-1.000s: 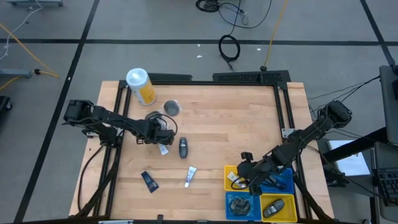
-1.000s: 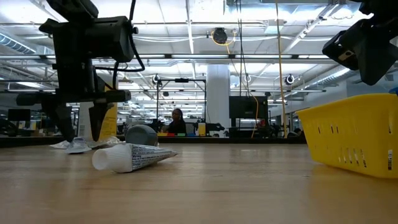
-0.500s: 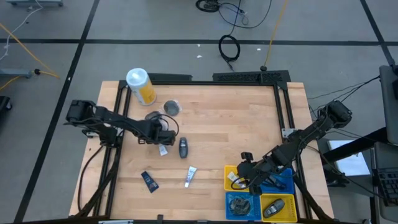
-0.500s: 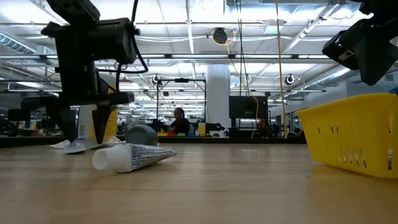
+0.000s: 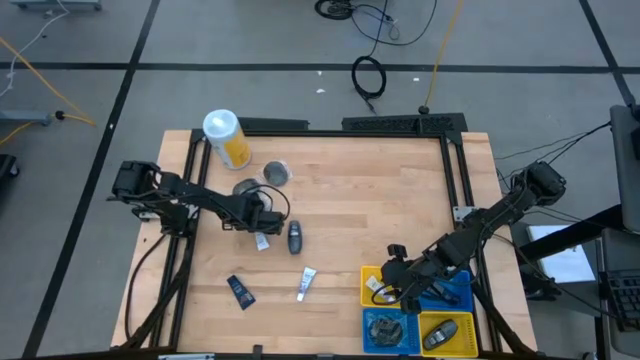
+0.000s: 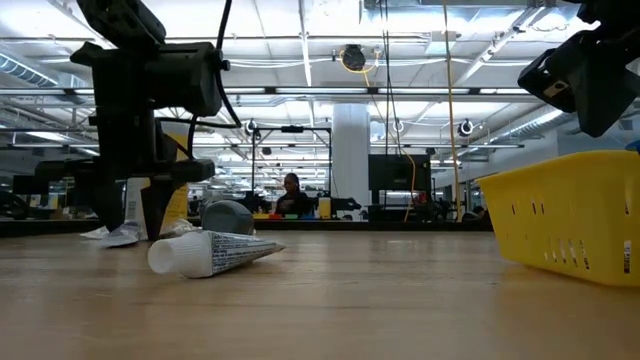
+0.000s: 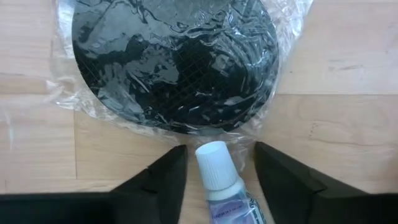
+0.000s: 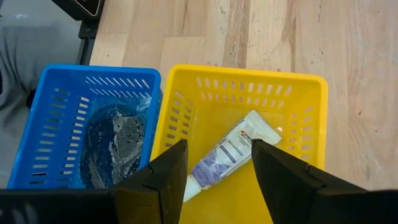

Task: Pick & Place Travel size toiletries
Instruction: Put the white toothpaste into the top yellow bin

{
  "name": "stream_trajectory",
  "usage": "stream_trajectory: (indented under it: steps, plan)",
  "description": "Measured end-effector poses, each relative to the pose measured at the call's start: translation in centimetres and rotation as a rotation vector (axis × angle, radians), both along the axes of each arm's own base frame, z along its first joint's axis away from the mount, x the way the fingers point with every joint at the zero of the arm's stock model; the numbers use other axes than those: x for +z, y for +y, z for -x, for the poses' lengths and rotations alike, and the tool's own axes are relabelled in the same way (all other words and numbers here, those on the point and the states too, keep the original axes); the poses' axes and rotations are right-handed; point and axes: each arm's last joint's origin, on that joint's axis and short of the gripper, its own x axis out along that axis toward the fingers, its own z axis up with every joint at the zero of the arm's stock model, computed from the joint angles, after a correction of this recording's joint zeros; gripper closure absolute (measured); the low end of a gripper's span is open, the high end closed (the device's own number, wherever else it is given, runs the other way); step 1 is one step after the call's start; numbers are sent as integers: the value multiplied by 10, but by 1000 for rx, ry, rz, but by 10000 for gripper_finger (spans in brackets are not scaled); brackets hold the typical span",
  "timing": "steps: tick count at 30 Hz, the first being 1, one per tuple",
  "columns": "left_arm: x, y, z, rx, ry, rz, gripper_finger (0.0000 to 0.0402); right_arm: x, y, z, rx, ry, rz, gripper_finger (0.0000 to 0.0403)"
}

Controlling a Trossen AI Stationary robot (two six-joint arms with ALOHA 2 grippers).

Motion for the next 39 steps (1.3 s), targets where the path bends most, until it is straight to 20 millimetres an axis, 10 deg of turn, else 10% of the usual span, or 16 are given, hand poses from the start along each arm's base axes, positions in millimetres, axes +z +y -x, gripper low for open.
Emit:
stream_trajectory:
  steps: [7, 20, 39]
  plan:
    - [1, 0, -1, -72, 1, -5, 356, 0, 0, 0, 0, -1, 1, 232]
    - [20, -10, -20, -273, -70, -1, 358, 0, 0, 0, 7, -6, 6, 232]
    - [158, -63, -113, -1184, -812, -524, 357, 15, 7, -15, 75, -268, 23, 232]
